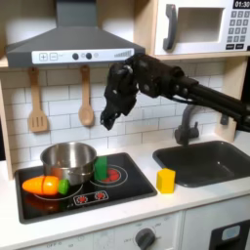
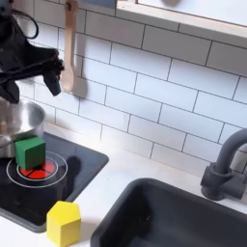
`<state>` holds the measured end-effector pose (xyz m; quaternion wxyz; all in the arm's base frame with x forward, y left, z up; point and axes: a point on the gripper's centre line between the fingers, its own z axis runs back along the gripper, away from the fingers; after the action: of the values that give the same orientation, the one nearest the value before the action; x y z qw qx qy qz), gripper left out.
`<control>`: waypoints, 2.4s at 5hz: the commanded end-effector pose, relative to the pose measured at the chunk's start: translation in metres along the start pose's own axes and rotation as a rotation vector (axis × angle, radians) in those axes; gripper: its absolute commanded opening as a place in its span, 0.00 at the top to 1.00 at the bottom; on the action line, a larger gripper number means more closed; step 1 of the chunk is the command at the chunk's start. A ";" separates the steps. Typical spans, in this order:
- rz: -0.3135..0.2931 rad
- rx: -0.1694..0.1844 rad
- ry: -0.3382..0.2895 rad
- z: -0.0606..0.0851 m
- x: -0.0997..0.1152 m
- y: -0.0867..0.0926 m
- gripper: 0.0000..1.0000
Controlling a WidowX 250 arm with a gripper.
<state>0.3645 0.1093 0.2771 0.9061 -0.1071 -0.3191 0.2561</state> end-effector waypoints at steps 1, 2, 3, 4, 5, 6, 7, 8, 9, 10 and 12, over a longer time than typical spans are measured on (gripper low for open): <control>0.013 0.054 -0.008 0.000 0.002 0.005 0.00; 0.010 0.054 -0.005 -0.001 0.001 0.003 0.00; 0.010 0.054 -0.004 -0.001 0.001 0.003 0.00; 0.010 0.053 -0.007 -0.001 0.001 0.003 0.00; 0.067 0.028 -0.086 -0.009 0.018 0.002 0.00; 0.071 0.010 -0.140 -0.015 0.033 -0.002 0.00; 0.099 -0.019 -0.202 -0.009 0.048 -0.007 0.00; 0.087 -0.038 -0.204 -0.001 0.054 -0.013 0.00; 0.092 -0.053 -0.188 0.016 0.058 -0.014 0.00; 0.060 -0.043 -0.175 0.030 0.056 -0.010 0.00; 0.086 -0.044 -0.160 0.026 0.062 -0.005 0.00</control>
<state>0.3889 0.1383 0.3397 0.8597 -0.1187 -0.4022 0.2916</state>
